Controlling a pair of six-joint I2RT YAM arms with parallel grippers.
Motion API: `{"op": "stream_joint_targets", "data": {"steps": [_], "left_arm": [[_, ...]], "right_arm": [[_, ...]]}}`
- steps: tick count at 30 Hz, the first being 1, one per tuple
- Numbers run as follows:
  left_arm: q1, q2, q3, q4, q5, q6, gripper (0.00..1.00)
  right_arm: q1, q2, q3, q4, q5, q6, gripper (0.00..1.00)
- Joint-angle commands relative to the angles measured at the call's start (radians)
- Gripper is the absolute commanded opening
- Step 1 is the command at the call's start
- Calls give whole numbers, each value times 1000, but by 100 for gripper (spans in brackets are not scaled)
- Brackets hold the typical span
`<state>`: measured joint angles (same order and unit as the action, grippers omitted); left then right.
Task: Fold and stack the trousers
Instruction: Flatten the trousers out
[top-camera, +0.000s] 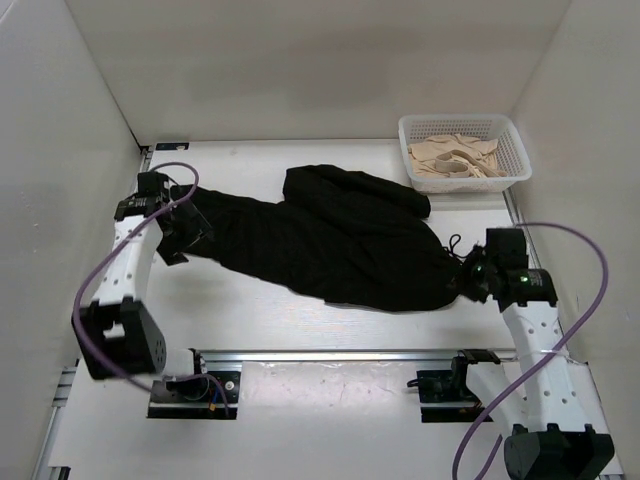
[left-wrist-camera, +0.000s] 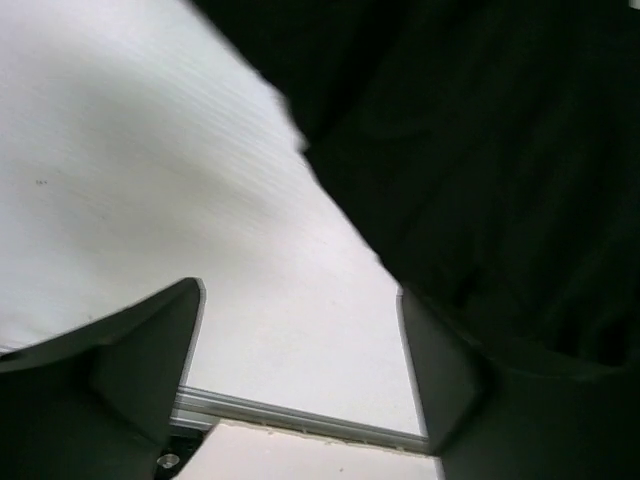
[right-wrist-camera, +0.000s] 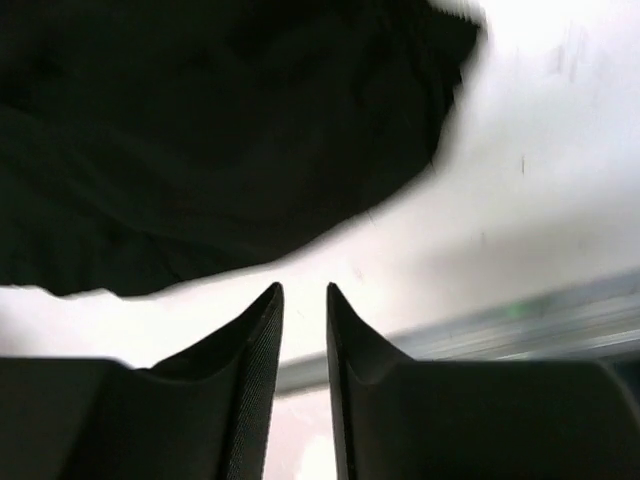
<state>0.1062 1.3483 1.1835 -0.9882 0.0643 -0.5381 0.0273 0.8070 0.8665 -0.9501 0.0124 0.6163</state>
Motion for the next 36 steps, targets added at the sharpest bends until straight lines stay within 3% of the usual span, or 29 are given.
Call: {"op": "stream_joint_targets", "data": {"steps": [1,2,3,6,7,14,19,24,27,29,30,32,33,36], "left_arm": [[59,113,-3,92,77,-32,98],[59,148,13,108,65,-33,99],[73,184,46,108,43,-42,99],[113,326,126,122,34,-51,99],[113,360,148,122,25,-51,99],[173,590,263,122,17,-71,99],[193,672,307,122,17,-71,99],[202,733,364,122,28,-71,96],[211,756,386,122,38,-60,88],[211,770,400,122,38,-60,75],[211,779,409,122,49,-60,66],[211,779,409,122,49,-60,37],[211,779,409,122,66,-60,11],[224,761,433,96,78,-48,10]], "right_arm": [[0,-32,-102,-22,-65,88,33],[0,-32,-116,-22,-43,97,37],[0,-32,-127,-22,-20,106,53],[0,10,-139,13,37,97,84],[-10,24,-139,28,56,97,88],[-73,193,-175,169,20,120,89],[-133,280,-198,327,-48,120,88],[-158,417,-198,425,-37,120,81],[-158,483,-207,513,-64,129,80],[-158,515,-216,595,-77,129,76],[-158,552,-225,617,-77,129,68],[-158,604,-225,681,-97,129,52],[-158,619,-225,698,-115,129,34],[-158,662,-160,665,-115,129,9]]}}
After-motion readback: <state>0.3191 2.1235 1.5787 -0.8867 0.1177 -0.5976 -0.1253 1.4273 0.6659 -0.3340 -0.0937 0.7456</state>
